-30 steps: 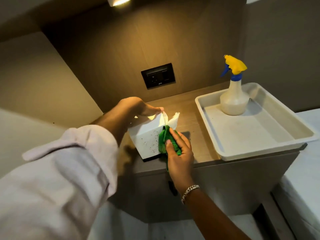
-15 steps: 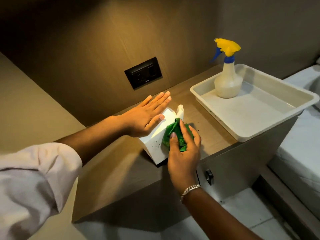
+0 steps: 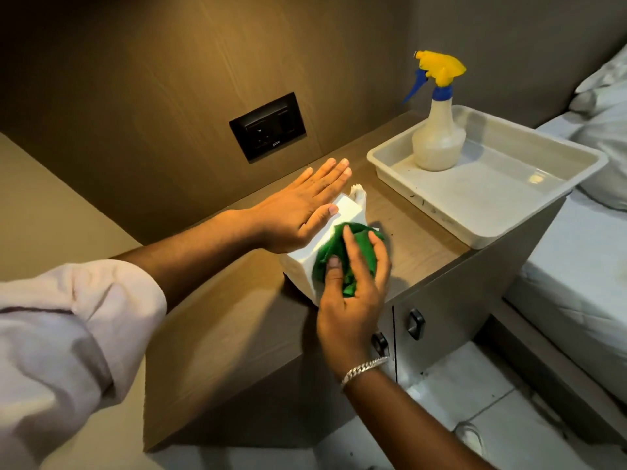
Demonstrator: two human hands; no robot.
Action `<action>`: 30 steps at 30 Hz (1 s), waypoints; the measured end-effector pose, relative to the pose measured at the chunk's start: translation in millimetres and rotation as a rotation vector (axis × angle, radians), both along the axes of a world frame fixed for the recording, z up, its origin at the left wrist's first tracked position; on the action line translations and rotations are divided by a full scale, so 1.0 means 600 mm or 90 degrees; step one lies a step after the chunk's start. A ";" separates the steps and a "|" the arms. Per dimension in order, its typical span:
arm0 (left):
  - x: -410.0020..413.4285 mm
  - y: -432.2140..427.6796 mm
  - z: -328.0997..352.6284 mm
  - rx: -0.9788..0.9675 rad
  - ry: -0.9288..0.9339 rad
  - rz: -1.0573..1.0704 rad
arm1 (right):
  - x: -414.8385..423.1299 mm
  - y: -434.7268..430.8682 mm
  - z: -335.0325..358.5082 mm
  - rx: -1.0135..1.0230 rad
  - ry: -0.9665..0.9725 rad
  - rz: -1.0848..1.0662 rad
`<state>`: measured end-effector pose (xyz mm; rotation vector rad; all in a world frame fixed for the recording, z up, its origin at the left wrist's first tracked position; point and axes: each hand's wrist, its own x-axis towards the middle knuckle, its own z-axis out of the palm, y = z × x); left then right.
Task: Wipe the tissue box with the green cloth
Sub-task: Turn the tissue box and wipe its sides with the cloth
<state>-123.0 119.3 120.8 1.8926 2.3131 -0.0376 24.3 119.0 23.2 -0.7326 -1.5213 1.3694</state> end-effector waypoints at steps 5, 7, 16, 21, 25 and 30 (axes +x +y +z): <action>0.002 0.000 -0.002 -0.003 0.001 0.007 | 0.025 -0.015 -0.048 0.118 -0.010 0.053; 0.001 0.000 -0.004 -0.001 -0.003 0.015 | 0.024 0.001 -0.040 -0.046 0.023 0.029; -0.002 -0.001 -0.011 0.018 -0.008 0.027 | 0.030 -0.068 -0.003 -0.211 0.071 0.098; 0.002 -0.003 -0.008 0.005 -0.012 0.046 | 0.066 -0.114 -0.008 -0.201 0.048 0.287; 0.006 -0.006 -0.007 -0.006 0.015 0.078 | 0.097 -0.090 0.006 -0.141 0.005 0.428; 0.003 -0.025 -0.015 0.012 0.044 0.150 | 0.134 0.068 0.045 -0.123 0.006 0.476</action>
